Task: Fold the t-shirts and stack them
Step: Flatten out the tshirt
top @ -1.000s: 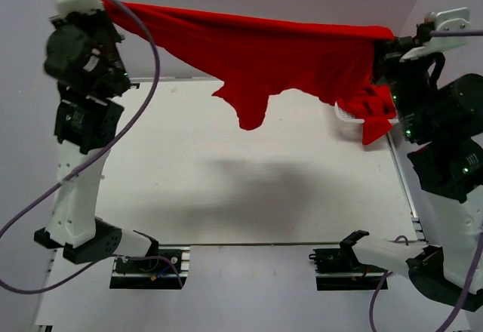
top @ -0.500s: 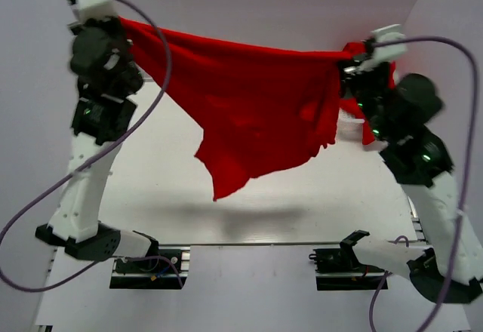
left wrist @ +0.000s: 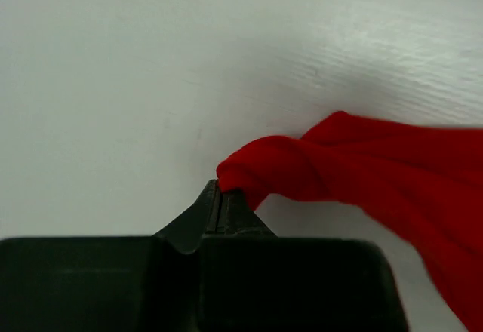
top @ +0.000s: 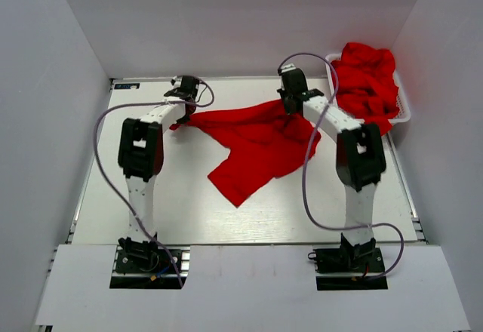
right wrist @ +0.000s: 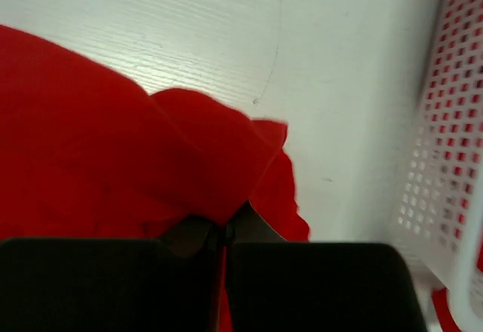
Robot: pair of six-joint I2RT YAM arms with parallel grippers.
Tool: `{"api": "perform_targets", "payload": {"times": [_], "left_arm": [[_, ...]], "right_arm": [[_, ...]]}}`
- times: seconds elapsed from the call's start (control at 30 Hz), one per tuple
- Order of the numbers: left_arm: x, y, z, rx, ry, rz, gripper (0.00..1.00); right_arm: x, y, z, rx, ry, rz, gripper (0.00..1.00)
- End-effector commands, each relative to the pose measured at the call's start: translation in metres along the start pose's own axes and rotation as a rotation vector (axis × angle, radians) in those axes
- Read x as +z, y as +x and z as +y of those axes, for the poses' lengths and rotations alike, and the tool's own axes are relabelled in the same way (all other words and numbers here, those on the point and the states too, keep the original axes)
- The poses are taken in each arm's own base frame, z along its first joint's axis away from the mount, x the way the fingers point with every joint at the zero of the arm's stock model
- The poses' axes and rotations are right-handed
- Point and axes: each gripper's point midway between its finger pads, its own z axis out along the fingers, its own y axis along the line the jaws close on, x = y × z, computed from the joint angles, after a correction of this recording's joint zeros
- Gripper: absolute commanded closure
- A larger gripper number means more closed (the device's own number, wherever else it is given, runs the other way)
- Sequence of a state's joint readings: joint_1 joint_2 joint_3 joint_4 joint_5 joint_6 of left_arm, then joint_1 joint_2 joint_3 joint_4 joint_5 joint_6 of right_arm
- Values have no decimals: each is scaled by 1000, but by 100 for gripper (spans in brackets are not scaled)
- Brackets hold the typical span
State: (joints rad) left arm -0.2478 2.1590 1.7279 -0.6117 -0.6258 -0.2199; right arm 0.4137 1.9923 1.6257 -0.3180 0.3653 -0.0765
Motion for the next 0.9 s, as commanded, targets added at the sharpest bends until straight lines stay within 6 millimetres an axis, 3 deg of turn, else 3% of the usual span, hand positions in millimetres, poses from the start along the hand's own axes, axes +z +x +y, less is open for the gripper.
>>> {"api": "perform_targets", "payload": {"times": [0.0, 0.03, 0.23, 0.5, 0.53, 0.57, 0.6, 0.73, 0.87], "left_arm": [[-5, -38, 3, -134, 73, -26, 100], [9, -37, 0, -128, 74, -13, 100], [31, -48, -15, -114, 166, -34, 100], [37, -64, -10, -101, 209, -69, 100], [35, -67, -12, -93, 226, -76, 100], [38, -67, -6, -101, 219, -74, 100], [38, -67, -7, -90, 228, -74, 100], [34, -76, -4, -95, 250, -91, 100], [42, -74, 2, -112, 252, -66, 100]], "right_arm": [[23, -56, -19, 89, 20, -103, 100], [28, -58, -19, 90, 12, -105, 100], [63, -69, -17, 90, 3, -139, 96], [81, -90, -4, 107, -43, -220, 69], [80, -93, -1, 108, -54, -229, 58], [77, -95, 2, 101, -73, -234, 30], [74, -99, 4, 101, -84, -240, 12], [55, -100, 12, 90, -135, -222, 10], [13, -93, 19, 88, -180, -192, 10]]}}
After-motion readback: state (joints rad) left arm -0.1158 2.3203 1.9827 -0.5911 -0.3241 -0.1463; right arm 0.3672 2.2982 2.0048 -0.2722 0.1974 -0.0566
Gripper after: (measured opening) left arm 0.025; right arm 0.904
